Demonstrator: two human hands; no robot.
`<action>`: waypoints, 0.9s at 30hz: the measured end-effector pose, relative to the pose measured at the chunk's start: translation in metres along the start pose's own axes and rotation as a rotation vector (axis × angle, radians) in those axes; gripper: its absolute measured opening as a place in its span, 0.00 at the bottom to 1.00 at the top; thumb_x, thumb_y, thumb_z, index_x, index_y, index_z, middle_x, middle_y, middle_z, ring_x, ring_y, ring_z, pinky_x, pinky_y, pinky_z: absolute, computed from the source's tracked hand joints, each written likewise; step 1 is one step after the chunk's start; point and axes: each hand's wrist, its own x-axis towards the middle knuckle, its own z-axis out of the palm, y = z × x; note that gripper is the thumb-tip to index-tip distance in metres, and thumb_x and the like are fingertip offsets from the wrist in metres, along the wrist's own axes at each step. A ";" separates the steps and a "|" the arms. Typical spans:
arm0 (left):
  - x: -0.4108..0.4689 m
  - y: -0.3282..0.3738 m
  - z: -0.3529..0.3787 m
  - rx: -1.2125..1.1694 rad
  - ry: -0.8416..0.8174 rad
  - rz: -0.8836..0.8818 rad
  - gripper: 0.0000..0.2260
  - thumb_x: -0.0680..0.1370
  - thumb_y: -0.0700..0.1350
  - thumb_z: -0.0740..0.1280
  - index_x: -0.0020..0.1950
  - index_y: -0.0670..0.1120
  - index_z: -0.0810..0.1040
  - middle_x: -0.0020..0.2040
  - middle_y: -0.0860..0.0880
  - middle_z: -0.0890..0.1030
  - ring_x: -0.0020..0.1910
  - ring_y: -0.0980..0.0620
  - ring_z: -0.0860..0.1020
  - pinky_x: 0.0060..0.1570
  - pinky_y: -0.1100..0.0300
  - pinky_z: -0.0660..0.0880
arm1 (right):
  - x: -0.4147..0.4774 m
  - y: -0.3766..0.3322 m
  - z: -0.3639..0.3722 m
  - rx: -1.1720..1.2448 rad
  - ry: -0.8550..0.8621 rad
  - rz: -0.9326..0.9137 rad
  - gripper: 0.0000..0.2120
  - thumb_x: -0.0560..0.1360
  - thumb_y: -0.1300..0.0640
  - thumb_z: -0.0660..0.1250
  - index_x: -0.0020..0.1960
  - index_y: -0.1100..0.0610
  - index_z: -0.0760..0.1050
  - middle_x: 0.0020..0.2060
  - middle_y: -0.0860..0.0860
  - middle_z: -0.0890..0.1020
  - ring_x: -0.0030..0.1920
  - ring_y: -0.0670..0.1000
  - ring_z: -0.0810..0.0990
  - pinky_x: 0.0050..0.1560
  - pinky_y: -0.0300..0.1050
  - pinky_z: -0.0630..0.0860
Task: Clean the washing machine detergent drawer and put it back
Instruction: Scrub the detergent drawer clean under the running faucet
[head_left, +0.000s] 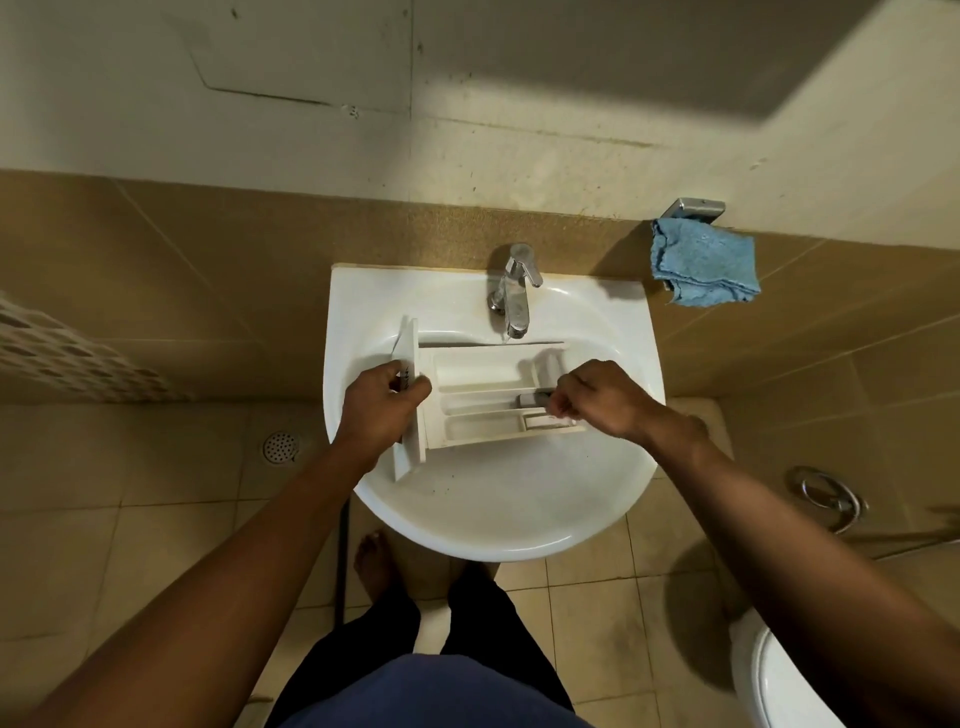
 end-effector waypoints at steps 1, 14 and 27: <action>0.000 0.000 0.000 0.000 -0.003 0.002 0.10 0.80 0.51 0.71 0.58 0.47 0.83 0.47 0.51 0.83 0.48 0.46 0.83 0.47 0.42 0.85 | -0.003 0.005 0.001 -0.050 0.040 -0.030 0.24 0.77 0.47 0.56 0.39 0.60 0.85 0.38 0.54 0.87 0.42 0.55 0.85 0.54 0.55 0.80; -0.001 0.003 0.004 0.020 0.006 -0.010 0.13 0.78 0.51 0.73 0.54 0.41 0.83 0.46 0.45 0.84 0.47 0.42 0.83 0.46 0.38 0.84 | -0.048 0.019 0.061 -0.406 0.272 -0.201 0.14 0.80 0.52 0.59 0.55 0.56 0.81 0.51 0.56 0.86 0.50 0.62 0.83 0.54 0.48 0.75; -0.006 0.006 0.002 -0.004 -0.021 -0.011 0.17 0.75 0.53 0.72 0.53 0.40 0.82 0.47 0.42 0.84 0.47 0.39 0.84 0.46 0.35 0.83 | -0.054 0.002 0.108 -0.429 0.282 -0.389 0.20 0.79 0.53 0.63 0.66 0.61 0.78 0.62 0.58 0.82 0.62 0.61 0.80 0.70 0.53 0.74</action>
